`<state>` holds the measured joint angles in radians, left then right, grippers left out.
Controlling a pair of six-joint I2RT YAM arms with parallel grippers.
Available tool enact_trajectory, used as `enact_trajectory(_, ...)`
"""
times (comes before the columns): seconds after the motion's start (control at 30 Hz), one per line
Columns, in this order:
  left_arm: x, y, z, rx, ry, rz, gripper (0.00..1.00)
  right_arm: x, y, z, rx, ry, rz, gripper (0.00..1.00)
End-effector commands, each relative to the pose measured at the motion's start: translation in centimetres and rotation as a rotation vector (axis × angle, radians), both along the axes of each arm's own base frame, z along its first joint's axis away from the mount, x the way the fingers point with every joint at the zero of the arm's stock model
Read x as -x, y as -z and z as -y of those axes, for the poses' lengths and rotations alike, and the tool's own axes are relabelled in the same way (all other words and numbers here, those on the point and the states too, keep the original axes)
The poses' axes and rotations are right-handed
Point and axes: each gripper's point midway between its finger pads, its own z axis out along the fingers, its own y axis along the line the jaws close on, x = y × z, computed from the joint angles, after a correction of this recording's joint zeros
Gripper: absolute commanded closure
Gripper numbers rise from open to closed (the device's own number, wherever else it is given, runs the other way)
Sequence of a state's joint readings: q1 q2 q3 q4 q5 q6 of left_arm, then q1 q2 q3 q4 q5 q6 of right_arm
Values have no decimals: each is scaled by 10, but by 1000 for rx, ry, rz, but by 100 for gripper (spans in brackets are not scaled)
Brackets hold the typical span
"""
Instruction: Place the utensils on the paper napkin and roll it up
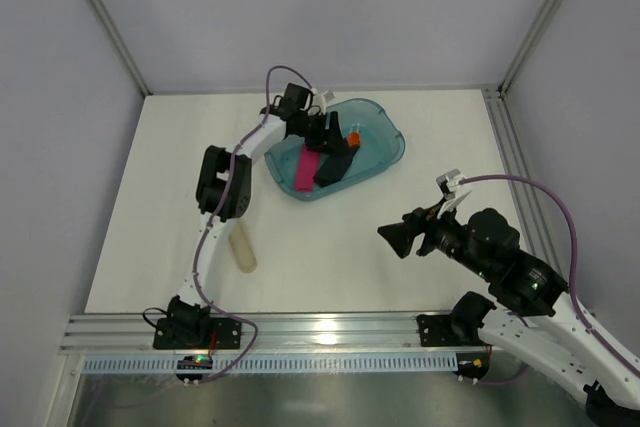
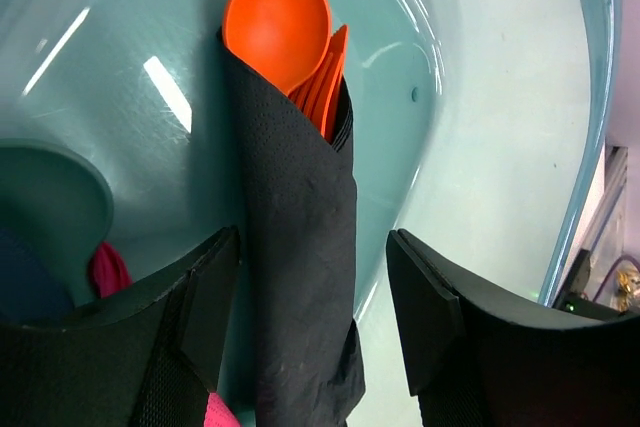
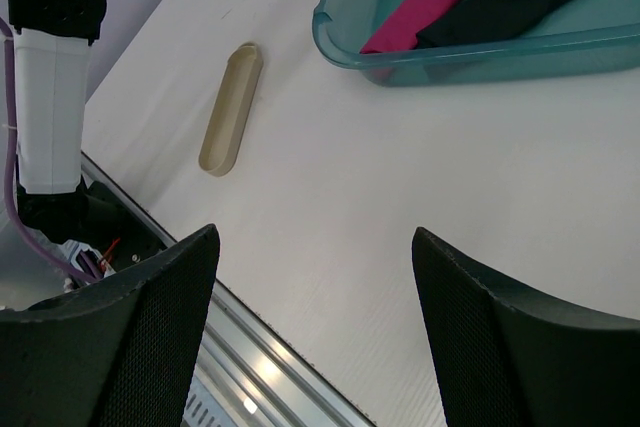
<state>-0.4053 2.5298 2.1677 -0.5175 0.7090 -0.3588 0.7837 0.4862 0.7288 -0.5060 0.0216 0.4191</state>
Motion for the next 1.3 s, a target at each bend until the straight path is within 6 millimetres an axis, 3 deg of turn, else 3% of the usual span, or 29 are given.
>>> enact_trajectory(0.0,-13,-55,-4,8,-42,124,36,-1,-9,3,-9,10,33,21)
enact_trajectory(0.17,-21,-78,-12,-16,-104,190,33,0,-11,3,-13,5,29,21)
enact_trajectory(0.3,-20,-88,-17,-40,-116,205,36,0,-17,4,-15,5,40,21)
enact_trajectory(0.37,-13,-88,-20,-57,-113,187,39,1,-17,4,-13,3,38,22)
enact_trajectory(0.5,0,-110,-32,-114,-146,244,45,0,-18,5,-11,13,34,21)
enact_trajectory(0.57,6,-108,-35,-145,-161,246,49,1,-19,4,-17,8,36,21)
enact_trajectory(0.67,29,-111,-37,-168,-158,227,59,2,-21,4,-36,6,39,22)
enact_trajectory(0.73,46,-133,-39,-188,-183,297,59,1,-20,7,-32,26,33,21)
enact_trajectory(0.77,61,-145,-26,-191,-168,339,59,-1,-15,10,-17,48,14,19)
enact_trajectory(0.8,72,-148,-27,-212,-186,367,52,-9,-16,19,-9,124,13,12)
enact_trajectory(0.83,81,-185,-34,-200,-240,459,50,-13,-12,22,2,156,-7,1)
enact_trajectory(0.9,108,-214,-25,-151,-246,520,43,-24,-15,34,25,247,-4,0)
enact_trajectory(0.93,120,-213,-29,-152,-244,512,41,-27,-17,36,25,272,-9,0)
enact_trajectory(0.97,137,-245,-36,-87,-273,541,36,-31,-18,37,34,295,-13,0)
enact_trajectory(1.0,148,-251,-39,-69,-264,542,1,-35,-30,41,18,330,2,0)
enact_trajectory(1.03,160,-248,-46,-72,-262,530,0,-38,-37,44,10,356,8,0)
enact_trajectory(1.07,175,-271,-58,-31,-284,567,0,-41,-39,46,3,386,-8,0)
enact_trajectory(1.13,196,-280,-68,16,-282,582,0,-46,-56,55,-18,454,8,0)
enact_trajectory(1.17,205,-271,-72,22,-280,575,0,-49,-54,56,-12,479,-10,0)
enact_trajectory(1.2,224,-290,-81,83,-273,607,0,-50,-60,59,-21,500,-4,0)
enact_trajectory(1.27,239,-281,-91,82,-271,597,0,-51,-57,60,10,502,-5,0)
